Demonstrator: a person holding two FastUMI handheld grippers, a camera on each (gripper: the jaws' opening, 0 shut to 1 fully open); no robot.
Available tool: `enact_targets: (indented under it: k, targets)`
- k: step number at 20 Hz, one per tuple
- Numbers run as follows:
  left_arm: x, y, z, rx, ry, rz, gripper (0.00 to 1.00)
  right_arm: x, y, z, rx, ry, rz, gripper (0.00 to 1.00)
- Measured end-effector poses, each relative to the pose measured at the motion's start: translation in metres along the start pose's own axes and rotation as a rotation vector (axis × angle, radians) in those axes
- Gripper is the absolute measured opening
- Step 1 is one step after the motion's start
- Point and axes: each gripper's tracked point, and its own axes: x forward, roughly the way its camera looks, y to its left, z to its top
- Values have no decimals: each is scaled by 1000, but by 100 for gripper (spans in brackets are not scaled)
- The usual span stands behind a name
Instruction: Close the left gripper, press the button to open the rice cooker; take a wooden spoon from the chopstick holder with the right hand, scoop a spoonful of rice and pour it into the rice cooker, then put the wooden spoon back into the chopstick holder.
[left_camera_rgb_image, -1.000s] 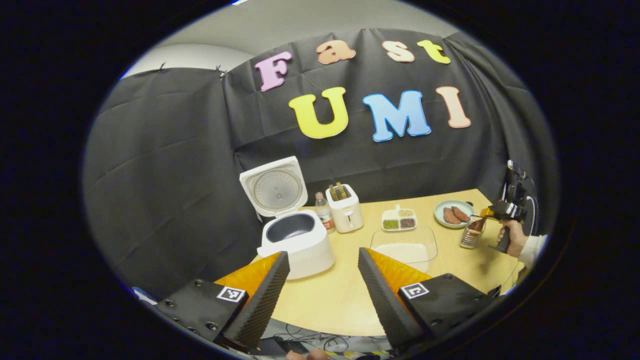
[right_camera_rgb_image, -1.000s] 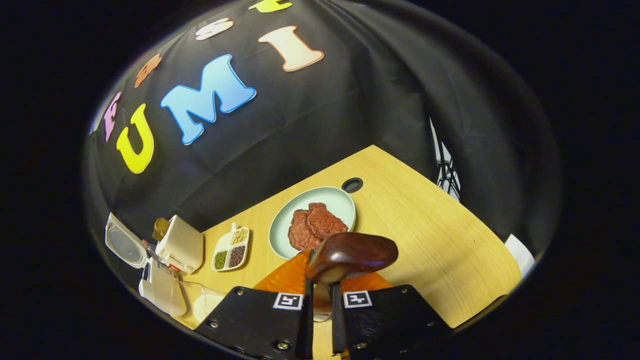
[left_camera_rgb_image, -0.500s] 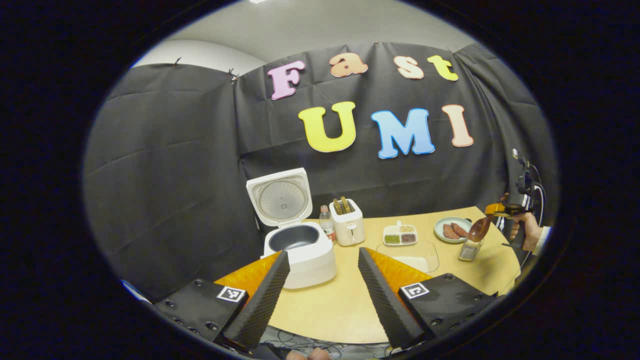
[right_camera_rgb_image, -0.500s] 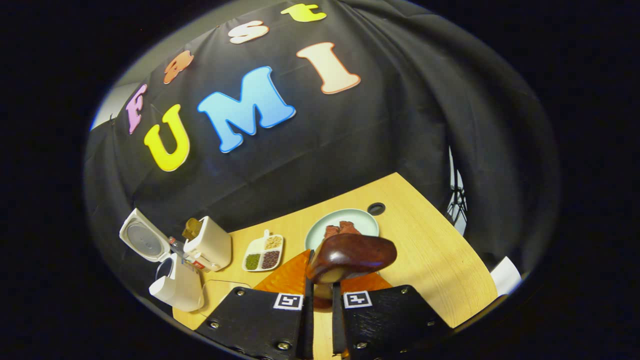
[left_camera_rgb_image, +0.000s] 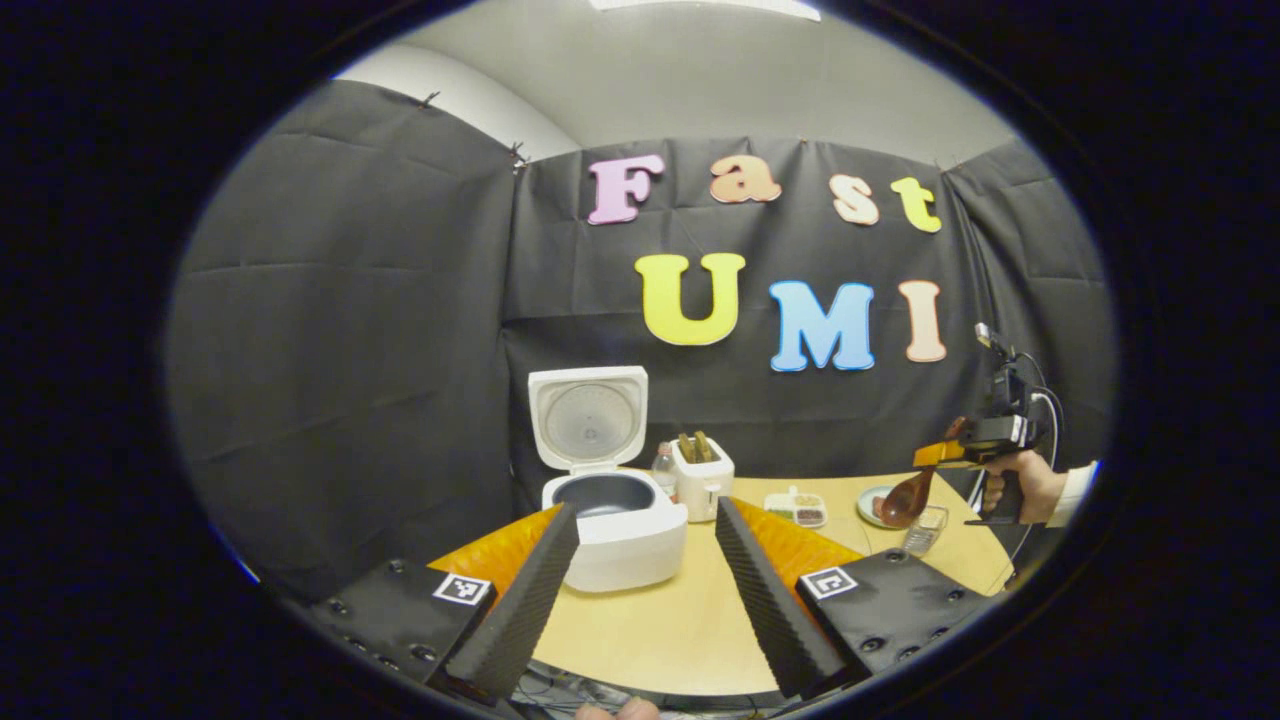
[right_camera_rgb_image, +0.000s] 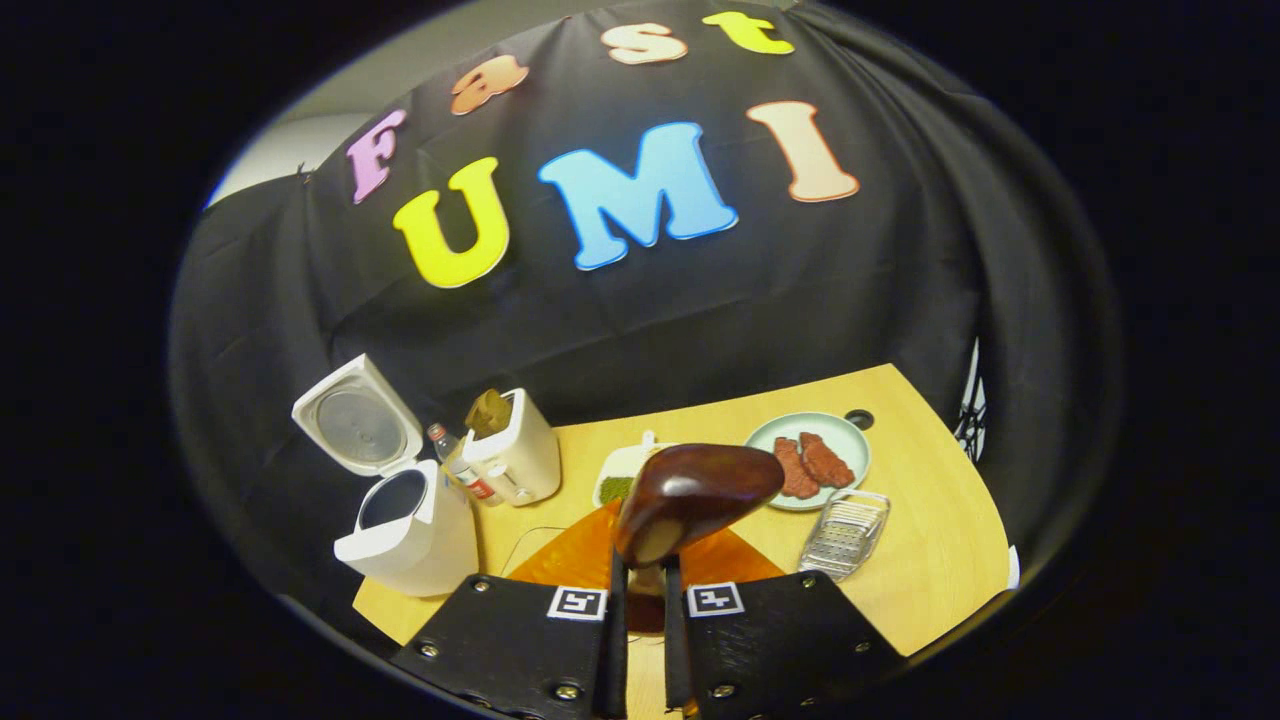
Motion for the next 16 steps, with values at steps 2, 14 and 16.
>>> enact_targets:
  k: [2,14,16]
  targets:
    - [-6,11,4,-24,-13,13,97,16,26,-7,-49,23,17,15]
    - [6,38,-14,21,89,179,93,128,6,-78,-302,197,-54,15]
    - [6,32,-15,36,95,183,93,136,3,-87,-368,213,-65,15]
